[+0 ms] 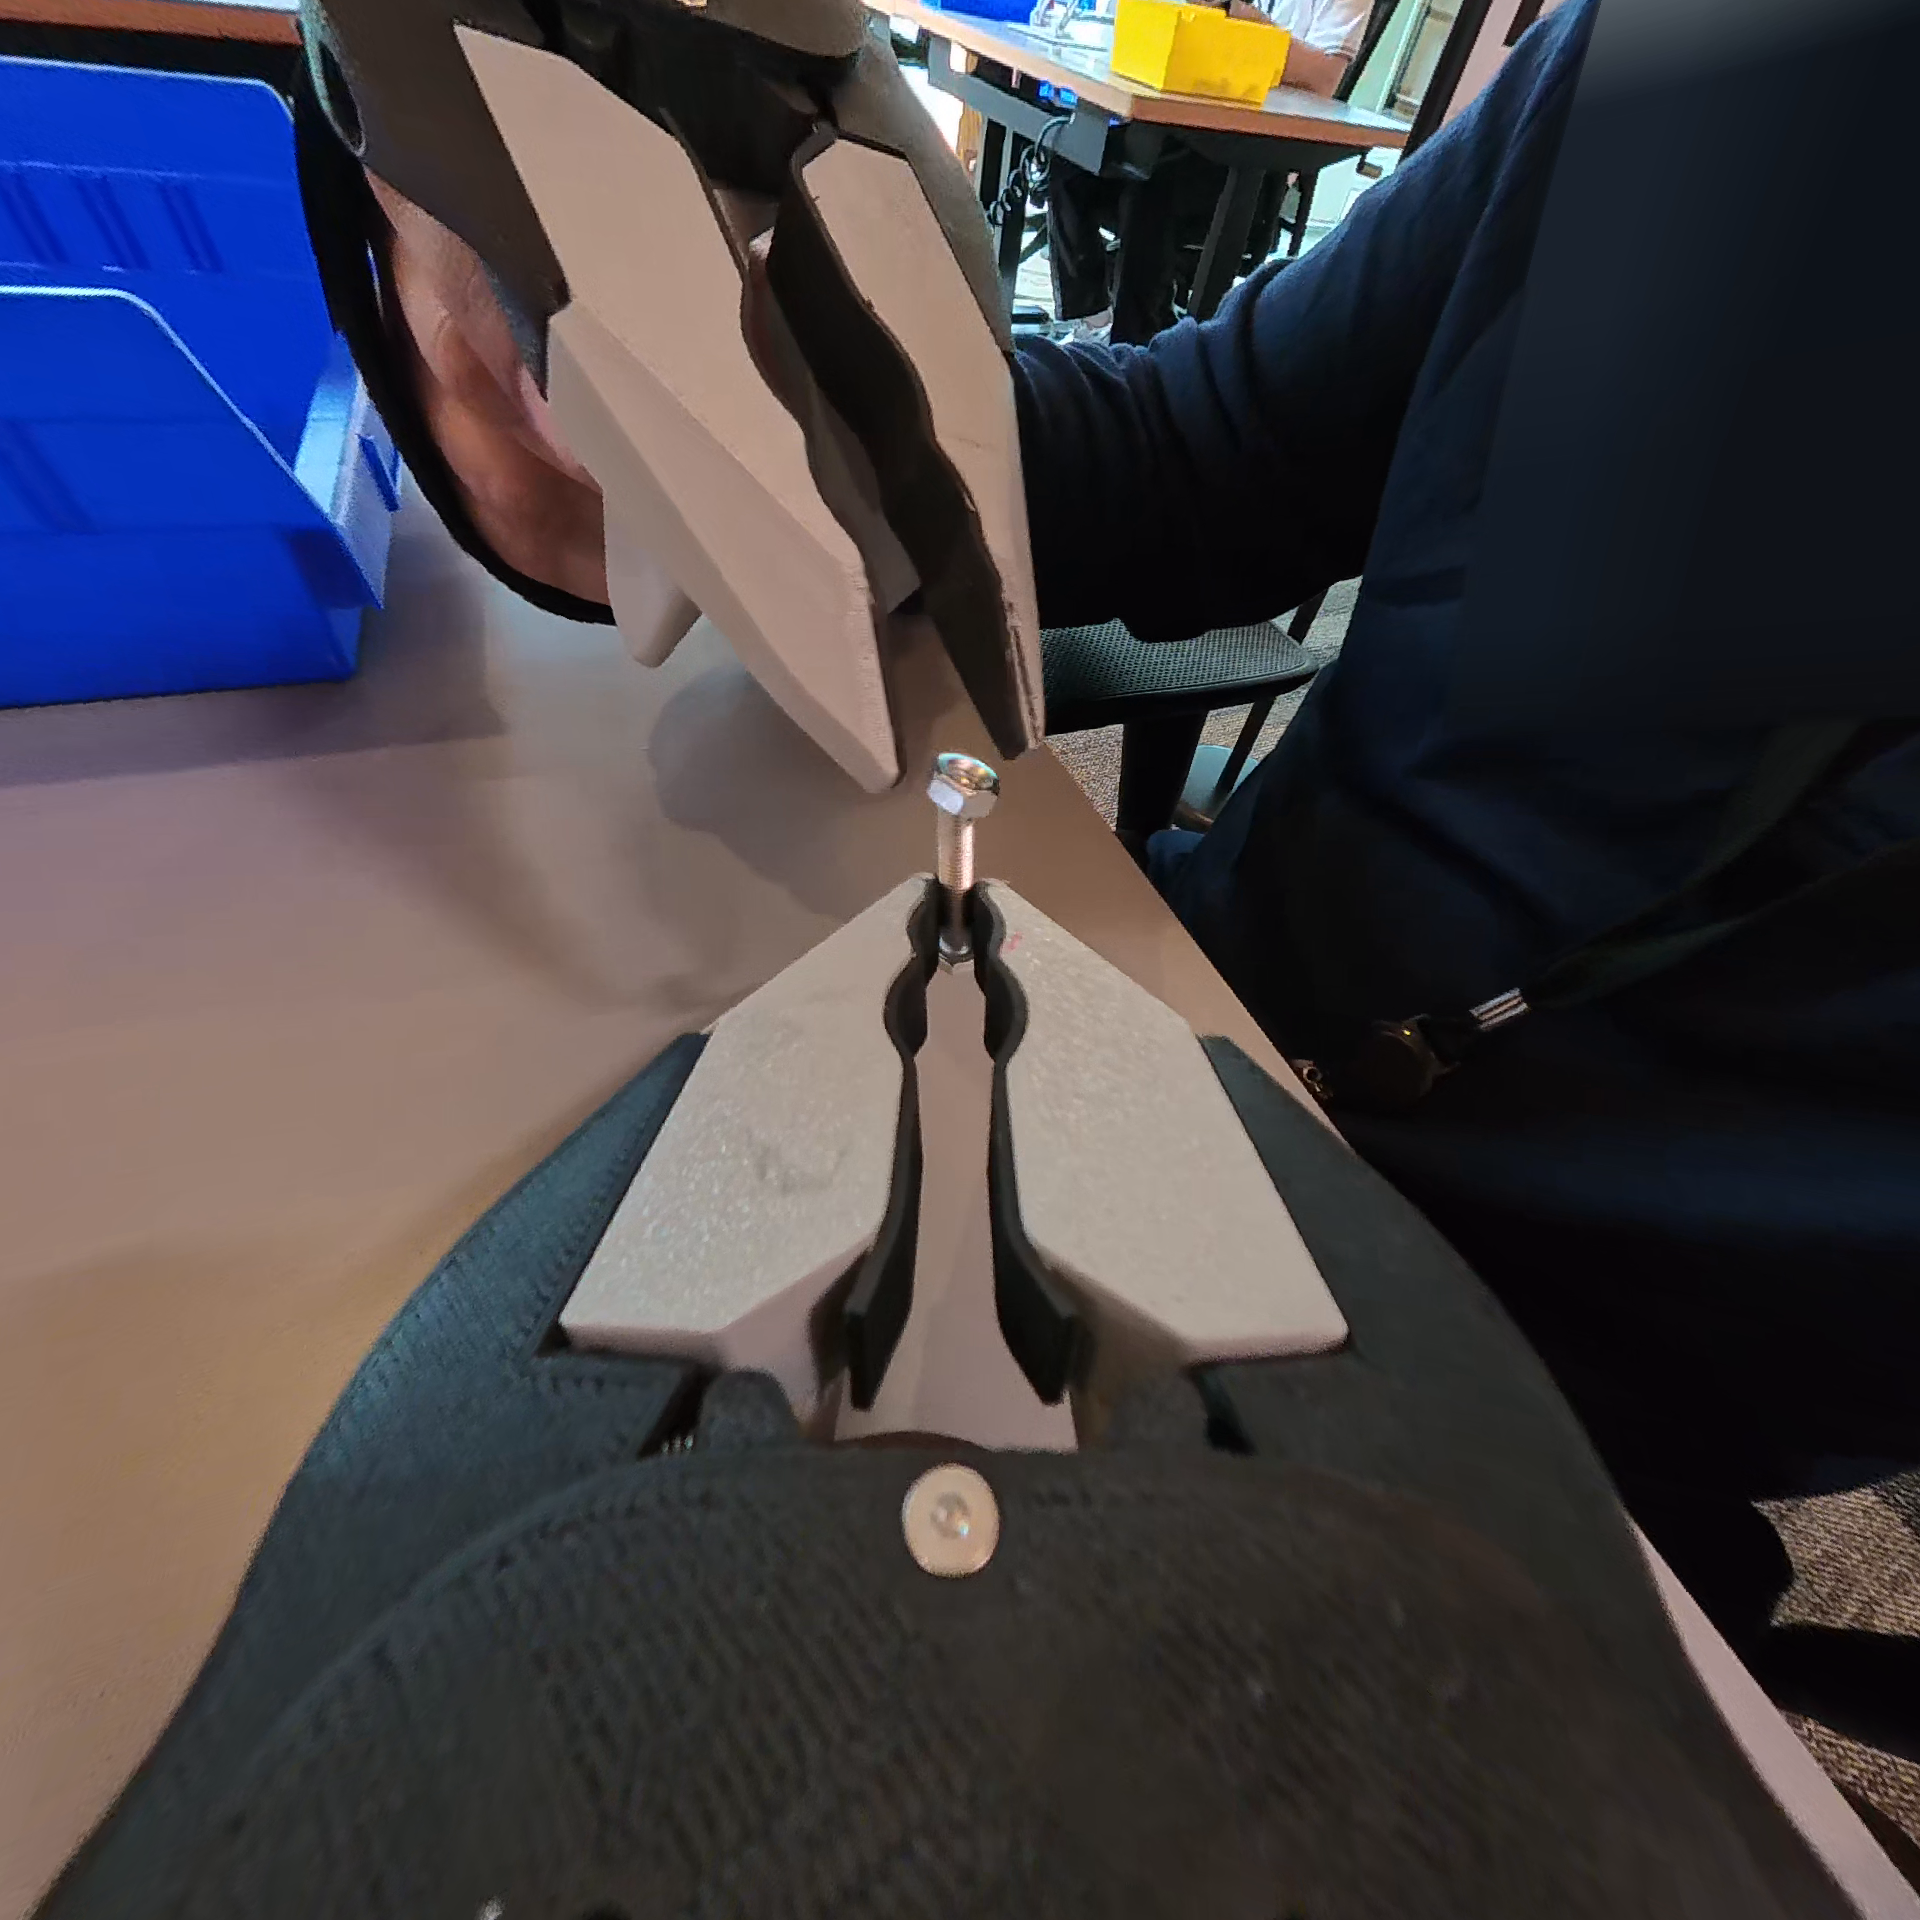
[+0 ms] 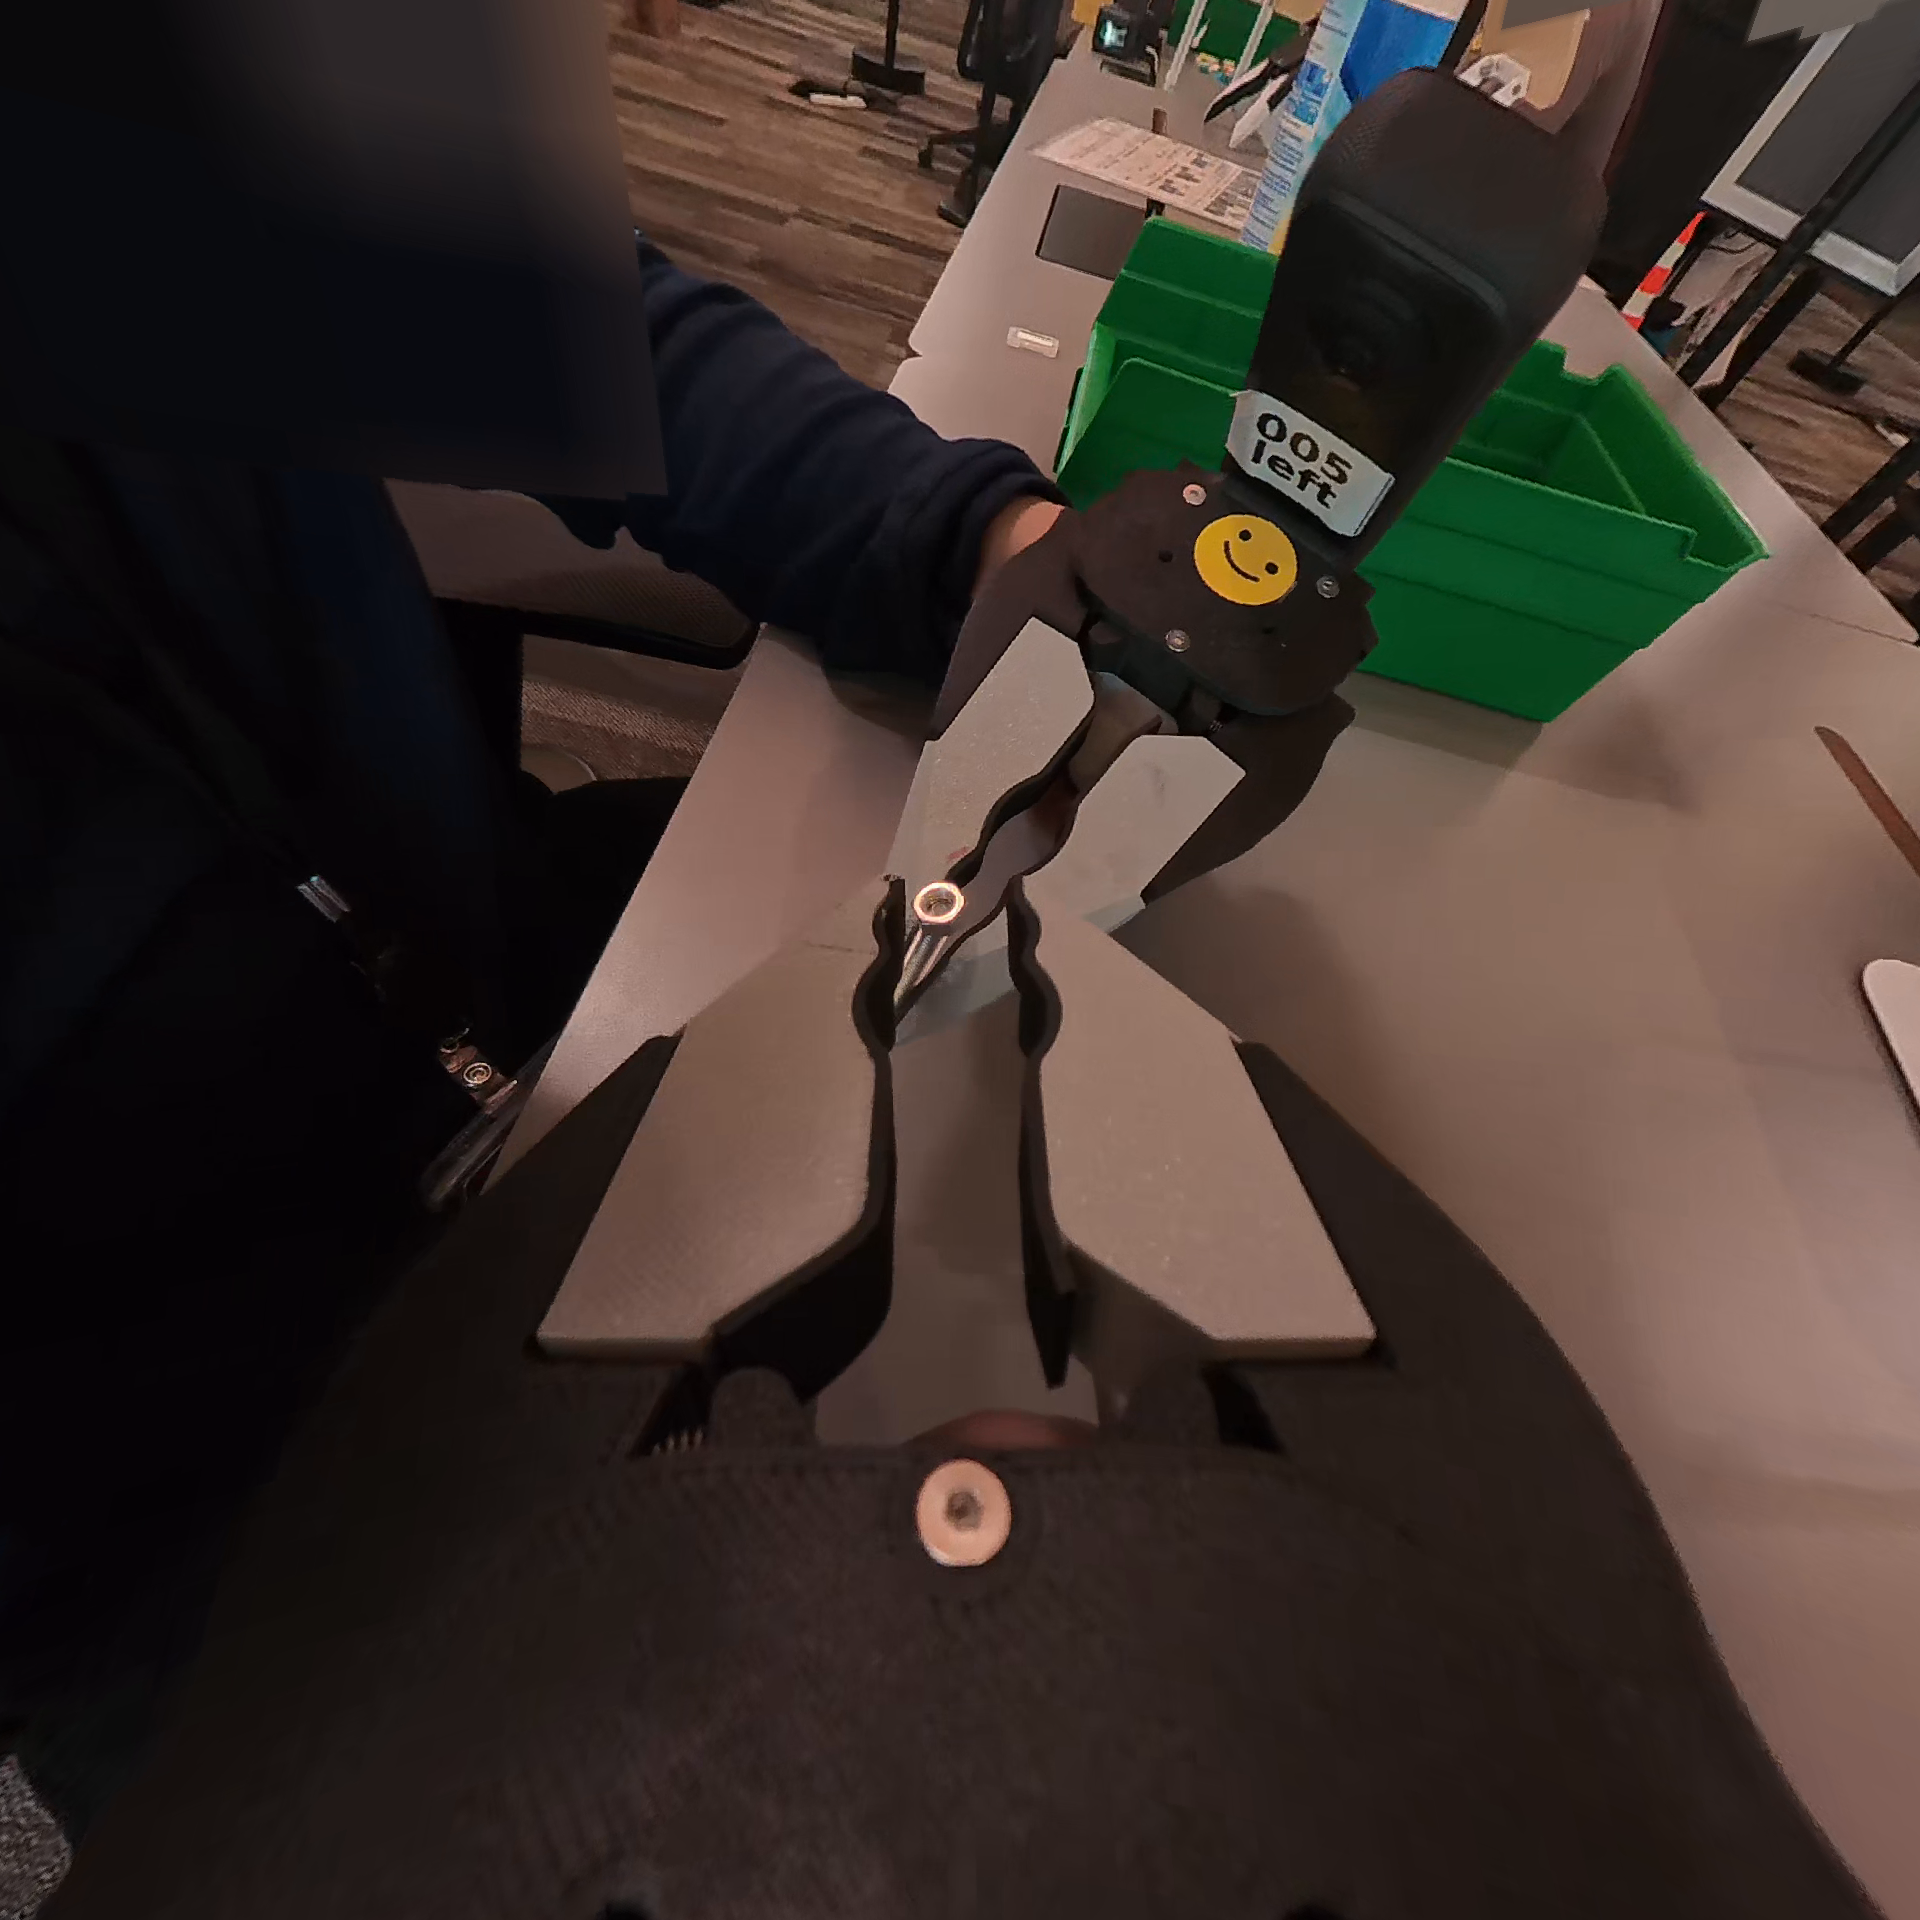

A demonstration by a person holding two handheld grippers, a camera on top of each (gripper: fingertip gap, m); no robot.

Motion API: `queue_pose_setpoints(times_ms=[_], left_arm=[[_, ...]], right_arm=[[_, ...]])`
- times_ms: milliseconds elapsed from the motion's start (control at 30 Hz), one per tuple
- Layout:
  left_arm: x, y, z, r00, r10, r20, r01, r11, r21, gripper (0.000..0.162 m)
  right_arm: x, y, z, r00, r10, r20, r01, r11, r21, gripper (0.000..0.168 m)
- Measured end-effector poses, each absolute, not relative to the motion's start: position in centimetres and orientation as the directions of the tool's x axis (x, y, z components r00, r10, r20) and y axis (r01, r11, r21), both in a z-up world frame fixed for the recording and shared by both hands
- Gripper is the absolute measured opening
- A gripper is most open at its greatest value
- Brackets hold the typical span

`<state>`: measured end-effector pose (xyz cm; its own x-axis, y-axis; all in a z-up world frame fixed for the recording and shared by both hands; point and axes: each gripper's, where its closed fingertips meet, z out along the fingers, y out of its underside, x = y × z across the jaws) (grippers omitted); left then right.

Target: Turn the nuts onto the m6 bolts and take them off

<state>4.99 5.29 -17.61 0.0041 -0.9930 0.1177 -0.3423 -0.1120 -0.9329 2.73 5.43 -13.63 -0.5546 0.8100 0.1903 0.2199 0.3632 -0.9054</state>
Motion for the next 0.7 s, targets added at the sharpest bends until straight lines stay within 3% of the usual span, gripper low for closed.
queue_pose_setpoints(times_ms=[700], left_arm=[[5.17, 4.63, -17.70, -0.027, -0.991, 0.128, -0.350, -0.110, -0.930, 0.004]], right_arm=[[2.78, 4.48, -14.25, -0.570, 0.784, 0.245, 0.212, 0.428, -0.879, 0.007]])
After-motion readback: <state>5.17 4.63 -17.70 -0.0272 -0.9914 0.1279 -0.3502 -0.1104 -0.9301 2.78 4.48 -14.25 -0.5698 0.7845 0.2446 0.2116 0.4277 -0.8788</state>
